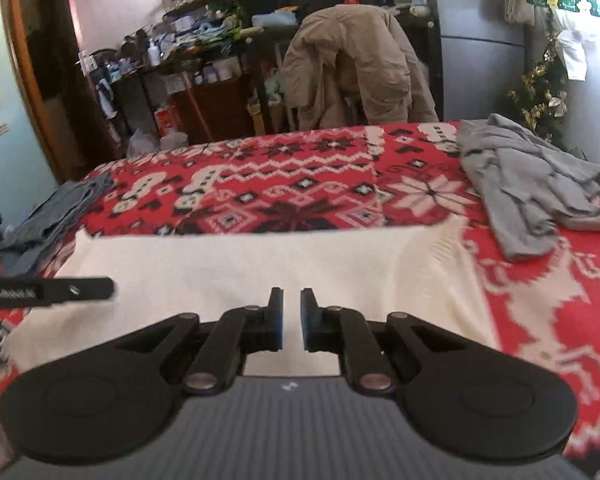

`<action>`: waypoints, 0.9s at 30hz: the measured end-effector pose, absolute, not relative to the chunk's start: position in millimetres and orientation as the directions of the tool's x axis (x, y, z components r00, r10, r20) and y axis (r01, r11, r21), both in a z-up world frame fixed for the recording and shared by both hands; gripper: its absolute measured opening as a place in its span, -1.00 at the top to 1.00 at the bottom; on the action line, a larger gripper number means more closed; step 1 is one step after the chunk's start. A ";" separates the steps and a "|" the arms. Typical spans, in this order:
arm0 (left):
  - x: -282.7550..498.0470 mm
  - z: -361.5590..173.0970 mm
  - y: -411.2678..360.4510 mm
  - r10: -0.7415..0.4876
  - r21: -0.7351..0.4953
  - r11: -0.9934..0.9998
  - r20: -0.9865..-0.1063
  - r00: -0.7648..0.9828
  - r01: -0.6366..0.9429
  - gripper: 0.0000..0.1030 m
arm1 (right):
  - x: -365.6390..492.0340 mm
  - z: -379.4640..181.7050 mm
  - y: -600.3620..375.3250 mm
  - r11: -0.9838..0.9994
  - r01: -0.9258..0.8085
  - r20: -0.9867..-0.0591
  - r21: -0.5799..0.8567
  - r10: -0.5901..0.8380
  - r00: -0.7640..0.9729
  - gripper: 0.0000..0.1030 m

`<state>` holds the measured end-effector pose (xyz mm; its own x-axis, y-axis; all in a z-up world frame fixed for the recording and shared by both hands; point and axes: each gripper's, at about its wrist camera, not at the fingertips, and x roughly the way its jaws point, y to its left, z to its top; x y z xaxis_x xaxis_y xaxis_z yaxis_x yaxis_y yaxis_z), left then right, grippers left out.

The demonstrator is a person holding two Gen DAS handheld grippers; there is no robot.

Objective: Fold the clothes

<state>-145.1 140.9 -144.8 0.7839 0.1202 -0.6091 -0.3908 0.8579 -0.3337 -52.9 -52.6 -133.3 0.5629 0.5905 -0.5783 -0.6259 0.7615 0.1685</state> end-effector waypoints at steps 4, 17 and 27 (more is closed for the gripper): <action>-152.2 -156.6 142.6 0.149 -0.340 0.841 -0.602 0.785 -0.421 0.83 | -56.7 -153.6 -30.9 0.772 -0.626 -0.599 0.109 0.553 0.578 0.79; -148.9 -132.2 189.8 0.209 -0.366 0.795 -0.585 0.784 -0.485 0.83 | -40.5 -127.5 -62.8 0.790 -0.590 -0.554 0.168 0.571 0.606 0.79; -137.9 -153.4 272.2 0.264 -0.415 0.658 -0.655 0.708 -0.629 0.95 | 51.5 -147.8 -55.4 0.848 -0.437 -0.639 0.300 0.519 0.567 0.80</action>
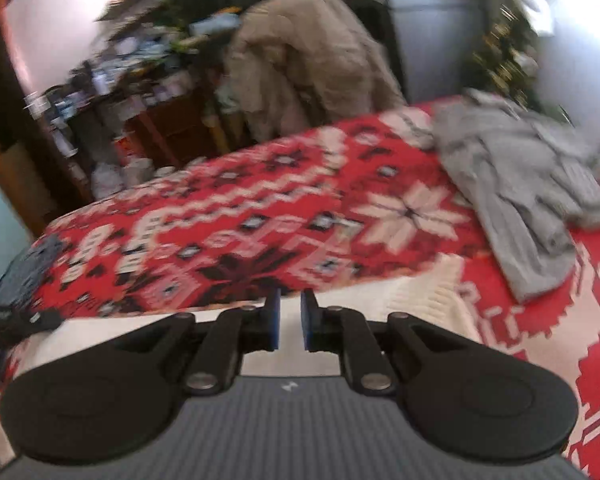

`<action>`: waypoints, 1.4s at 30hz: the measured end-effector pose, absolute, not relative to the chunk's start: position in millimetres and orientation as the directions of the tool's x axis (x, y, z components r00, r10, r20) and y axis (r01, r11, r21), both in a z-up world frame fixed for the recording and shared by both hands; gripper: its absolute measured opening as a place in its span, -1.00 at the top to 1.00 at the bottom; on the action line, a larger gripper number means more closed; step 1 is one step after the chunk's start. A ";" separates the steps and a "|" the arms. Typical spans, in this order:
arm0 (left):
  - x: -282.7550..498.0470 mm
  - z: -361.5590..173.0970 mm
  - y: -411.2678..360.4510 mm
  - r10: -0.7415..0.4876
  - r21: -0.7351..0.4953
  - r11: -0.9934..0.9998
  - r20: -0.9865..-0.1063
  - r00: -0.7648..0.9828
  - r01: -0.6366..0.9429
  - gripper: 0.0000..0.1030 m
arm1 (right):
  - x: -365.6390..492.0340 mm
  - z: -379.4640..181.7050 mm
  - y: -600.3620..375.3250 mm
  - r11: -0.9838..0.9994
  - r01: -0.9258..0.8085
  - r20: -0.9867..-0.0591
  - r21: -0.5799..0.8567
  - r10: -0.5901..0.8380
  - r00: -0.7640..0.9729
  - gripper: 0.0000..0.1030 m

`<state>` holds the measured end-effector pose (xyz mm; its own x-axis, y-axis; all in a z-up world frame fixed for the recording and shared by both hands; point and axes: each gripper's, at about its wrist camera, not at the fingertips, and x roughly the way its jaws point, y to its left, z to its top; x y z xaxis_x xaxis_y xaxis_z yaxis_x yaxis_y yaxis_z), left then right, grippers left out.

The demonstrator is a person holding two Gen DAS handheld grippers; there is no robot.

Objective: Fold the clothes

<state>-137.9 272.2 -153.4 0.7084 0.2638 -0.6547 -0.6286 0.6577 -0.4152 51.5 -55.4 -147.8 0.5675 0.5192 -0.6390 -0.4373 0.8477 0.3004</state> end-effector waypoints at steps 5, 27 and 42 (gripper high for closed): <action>-152.4 -149.0 281.9 0.314 -0.377 0.666 -0.642 0.700 -0.644 0.95 | 69.7 -156.1 -86.4 0.865 -0.389 -0.626 0.318 0.500 0.599 1.00; -186.3 -116.9 305.8 0.267 -0.453 0.693 -0.562 0.783 -0.561 0.90 | 70.2 -140.6 -115.1 0.878 -0.352 -0.617 0.325 0.479 0.624 0.67; -214.4 -163.6 306.8 0.052 -0.585 0.605 -0.647 0.761 -0.539 0.95 | 32.0 -135.5 -112.4 0.841 -0.412 -0.630 0.351 0.538 0.561 0.66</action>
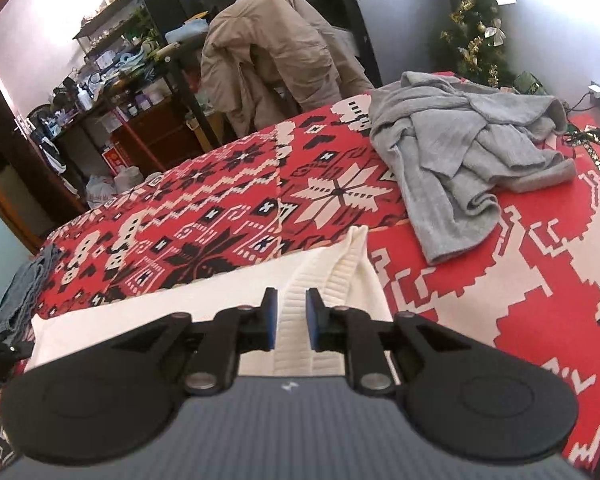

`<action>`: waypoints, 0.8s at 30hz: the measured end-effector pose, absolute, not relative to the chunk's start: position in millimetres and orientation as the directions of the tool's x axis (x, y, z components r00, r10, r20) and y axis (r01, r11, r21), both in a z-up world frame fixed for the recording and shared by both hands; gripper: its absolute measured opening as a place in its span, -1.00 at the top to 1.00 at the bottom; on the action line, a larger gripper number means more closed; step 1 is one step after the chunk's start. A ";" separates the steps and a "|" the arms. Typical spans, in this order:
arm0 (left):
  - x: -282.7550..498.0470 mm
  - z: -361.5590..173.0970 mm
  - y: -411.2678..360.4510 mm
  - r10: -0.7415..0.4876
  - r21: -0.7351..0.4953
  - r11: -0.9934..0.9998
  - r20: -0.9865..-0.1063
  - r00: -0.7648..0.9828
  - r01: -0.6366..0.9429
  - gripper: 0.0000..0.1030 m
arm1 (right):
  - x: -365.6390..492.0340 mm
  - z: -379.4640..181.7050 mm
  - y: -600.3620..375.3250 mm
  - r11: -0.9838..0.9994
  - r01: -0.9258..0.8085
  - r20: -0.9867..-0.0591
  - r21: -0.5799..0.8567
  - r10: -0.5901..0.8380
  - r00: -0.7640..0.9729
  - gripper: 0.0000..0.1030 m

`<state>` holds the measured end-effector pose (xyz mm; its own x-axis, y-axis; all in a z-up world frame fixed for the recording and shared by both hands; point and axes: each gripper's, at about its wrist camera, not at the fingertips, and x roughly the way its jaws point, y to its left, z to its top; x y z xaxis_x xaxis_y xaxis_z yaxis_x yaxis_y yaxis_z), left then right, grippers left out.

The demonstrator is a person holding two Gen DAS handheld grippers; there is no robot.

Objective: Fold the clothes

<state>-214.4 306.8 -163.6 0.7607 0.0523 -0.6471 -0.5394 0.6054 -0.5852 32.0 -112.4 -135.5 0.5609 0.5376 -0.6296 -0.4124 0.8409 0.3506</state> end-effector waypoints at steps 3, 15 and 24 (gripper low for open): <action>-222.4 -162.2 299.8 0.033 -0.573 0.625 -0.659 0.752 -0.530 0.95 | 29.1 -134.0 -116.4 0.842 -0.413 -0.633 0.347 0.535 0.559 0.66; -262.3 -162.0 279.2 -0.011 -0.571 0.630 -0.685 0.729 -0.527 0.95 | 21.0 -135.4 -130.9 0.853 -0.385 -0.643 0.352 0.519 0.563 0.64; -287.3 -151.0 262.7 0.009 -0.530 0.645 -0.715 0.699 -0.550 0.91 | 12.1 -119.5 -138.5 0.845 -0.400 -0.621 0.355 0.533 0.574 0.54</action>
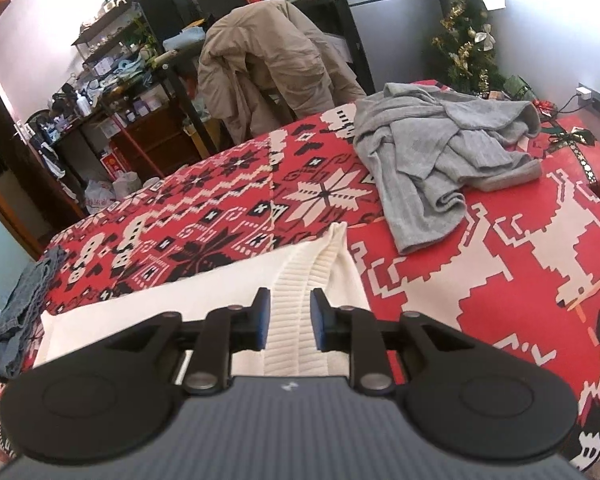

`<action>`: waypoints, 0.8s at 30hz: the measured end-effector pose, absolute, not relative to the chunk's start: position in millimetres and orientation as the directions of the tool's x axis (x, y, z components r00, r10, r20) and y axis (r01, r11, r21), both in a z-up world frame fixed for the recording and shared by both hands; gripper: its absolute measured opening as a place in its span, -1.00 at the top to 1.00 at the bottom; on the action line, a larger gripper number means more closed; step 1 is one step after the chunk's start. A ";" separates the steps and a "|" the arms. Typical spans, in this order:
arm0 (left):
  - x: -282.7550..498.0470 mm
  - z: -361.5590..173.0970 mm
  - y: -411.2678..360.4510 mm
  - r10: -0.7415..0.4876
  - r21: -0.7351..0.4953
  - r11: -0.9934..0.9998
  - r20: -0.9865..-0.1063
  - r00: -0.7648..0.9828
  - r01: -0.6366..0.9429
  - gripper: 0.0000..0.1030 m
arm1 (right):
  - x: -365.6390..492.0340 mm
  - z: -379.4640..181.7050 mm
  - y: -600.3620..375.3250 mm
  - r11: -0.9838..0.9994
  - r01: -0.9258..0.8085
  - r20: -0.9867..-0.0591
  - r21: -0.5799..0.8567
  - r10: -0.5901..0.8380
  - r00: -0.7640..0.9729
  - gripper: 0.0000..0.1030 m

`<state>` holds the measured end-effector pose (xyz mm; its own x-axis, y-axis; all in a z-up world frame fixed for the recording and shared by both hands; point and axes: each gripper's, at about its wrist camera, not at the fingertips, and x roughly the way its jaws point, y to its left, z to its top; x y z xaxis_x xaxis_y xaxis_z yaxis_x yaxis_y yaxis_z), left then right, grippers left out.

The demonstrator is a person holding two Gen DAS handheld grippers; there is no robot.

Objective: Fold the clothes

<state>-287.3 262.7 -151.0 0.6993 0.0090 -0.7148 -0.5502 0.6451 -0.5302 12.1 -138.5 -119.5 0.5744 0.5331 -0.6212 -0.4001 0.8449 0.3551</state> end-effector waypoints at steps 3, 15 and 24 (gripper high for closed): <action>-296.9 -146.1 260.8 0.025 -0.533 0.636 -0.709 0.705 -0.558 0.89 | 6.1 -118.5 -137.3 0.838 -0.410 -0.621 0.360 0.543 0.565 0.53; -290.0 -136.2 224.3 0.086 -0.338 0.802 -0.751 0.655 -0.493 0.88 | -17.8 -120.0 -121.9 0.811 -0.461 -0.634 0.359 0.575 0.517 0.47; -295.8 -144.9 235.3 0.043 -0.424 0.734 -0.751 0.659 -0.530 0.67 | -23.0 -117.8 -125.0 0.804 -0.464 -0.633 0.373 0.586 0.506 0.42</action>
<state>-295.8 235.3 -144.9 0.6594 0.0429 -0.7505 -0.5304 0.7341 -0.4240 -23.0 -125.0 -117.8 0.5058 0.5858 -0.6332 -0.4637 0.8036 0.3731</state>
